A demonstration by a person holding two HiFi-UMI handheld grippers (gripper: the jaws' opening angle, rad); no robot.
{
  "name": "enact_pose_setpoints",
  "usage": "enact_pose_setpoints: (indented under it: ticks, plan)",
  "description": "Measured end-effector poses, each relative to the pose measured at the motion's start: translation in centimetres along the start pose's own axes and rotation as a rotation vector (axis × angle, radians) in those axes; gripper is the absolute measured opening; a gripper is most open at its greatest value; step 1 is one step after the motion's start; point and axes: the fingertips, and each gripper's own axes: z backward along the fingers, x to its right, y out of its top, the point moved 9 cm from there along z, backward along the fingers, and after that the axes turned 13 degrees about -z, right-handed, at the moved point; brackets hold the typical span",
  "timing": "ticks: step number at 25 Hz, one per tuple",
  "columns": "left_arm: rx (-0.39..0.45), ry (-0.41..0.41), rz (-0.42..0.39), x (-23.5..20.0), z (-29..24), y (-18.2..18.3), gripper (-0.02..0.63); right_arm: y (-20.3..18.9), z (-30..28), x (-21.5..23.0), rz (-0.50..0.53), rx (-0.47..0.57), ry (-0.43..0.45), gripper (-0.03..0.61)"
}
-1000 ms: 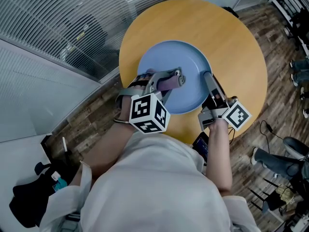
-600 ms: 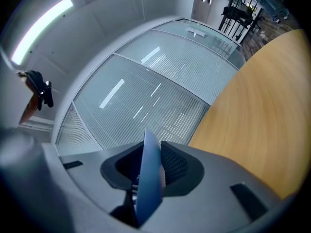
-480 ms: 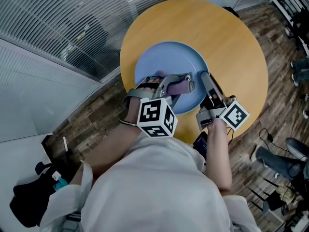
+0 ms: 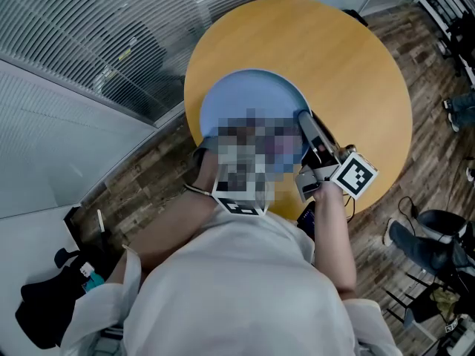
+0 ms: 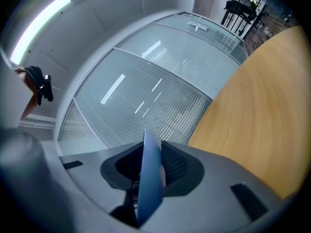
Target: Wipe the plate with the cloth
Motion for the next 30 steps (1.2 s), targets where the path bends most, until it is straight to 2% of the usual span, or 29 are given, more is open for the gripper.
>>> enact_pose_setpoints:
  ticks: [5,12,20,30]
  plan:
    - [0.044,-0.027,-0.06,0.7,0.0,0.3,0.083,0.2,0.2,0.2,-0.013,0.005,0.008,0.107]
    - [0.044,-0.053,-0.073,1.5,0.3,-0.2,0.083,0.3,0.2,0.1,-0.012,0.02,0.011,0.107]
    - [0.04,-0.052,-0.023,1.2,0.6,-1.4,0.083,0.5,0.5,0.1,-0.017,0.034,0.01,0.107]
    - [-0.018,-0.016,0.104,0.7,1.3,-5.0,0.083,0.5,0.7,0.3,-0.007,0.057,0.002,0.109]
